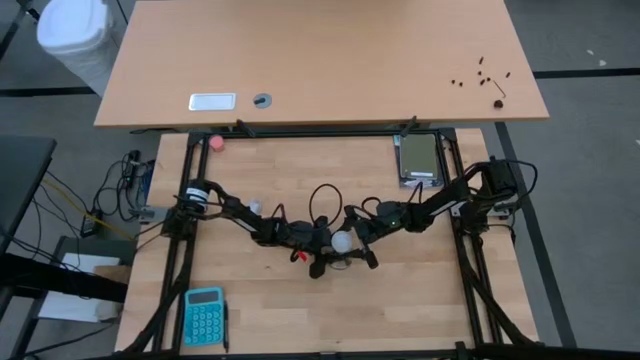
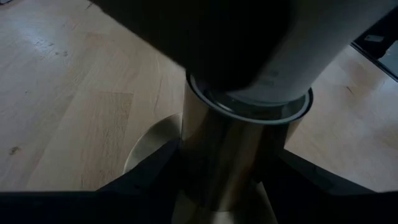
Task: Screw lightbulb
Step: Insert the lightbulb into the lamp holder
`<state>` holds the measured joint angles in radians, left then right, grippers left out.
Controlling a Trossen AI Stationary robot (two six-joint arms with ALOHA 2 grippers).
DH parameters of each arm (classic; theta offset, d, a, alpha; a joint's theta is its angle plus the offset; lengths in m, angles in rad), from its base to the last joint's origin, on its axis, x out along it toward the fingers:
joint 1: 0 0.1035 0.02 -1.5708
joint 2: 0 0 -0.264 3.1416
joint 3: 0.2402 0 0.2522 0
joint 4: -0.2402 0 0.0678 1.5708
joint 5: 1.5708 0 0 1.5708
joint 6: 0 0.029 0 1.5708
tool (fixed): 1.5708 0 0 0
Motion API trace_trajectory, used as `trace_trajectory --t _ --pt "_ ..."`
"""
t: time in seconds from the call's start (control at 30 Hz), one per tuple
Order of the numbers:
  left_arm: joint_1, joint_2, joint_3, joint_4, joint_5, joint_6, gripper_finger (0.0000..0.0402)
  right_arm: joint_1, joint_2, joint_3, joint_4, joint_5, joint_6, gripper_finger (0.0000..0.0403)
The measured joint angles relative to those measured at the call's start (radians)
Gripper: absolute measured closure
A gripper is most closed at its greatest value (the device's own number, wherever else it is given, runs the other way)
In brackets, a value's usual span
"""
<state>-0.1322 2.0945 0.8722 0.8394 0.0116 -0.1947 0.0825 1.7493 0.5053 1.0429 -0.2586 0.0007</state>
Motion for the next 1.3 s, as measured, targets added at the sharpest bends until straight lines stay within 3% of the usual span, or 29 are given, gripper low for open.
trace_trajectory --t 0.57,1.3 --pt "0.0 0.0 0.0 0.001 0.0 0.001 0.0189 -0.027 0.0 -0.051 0.091 -0.058 -0.073 0.0126" --pt "0.0 0.0 0.0 0.005 0.0 0.0 0.0189 -0.027 0.0 -0.022 0.055 -0.072 -0.072 0.0114"
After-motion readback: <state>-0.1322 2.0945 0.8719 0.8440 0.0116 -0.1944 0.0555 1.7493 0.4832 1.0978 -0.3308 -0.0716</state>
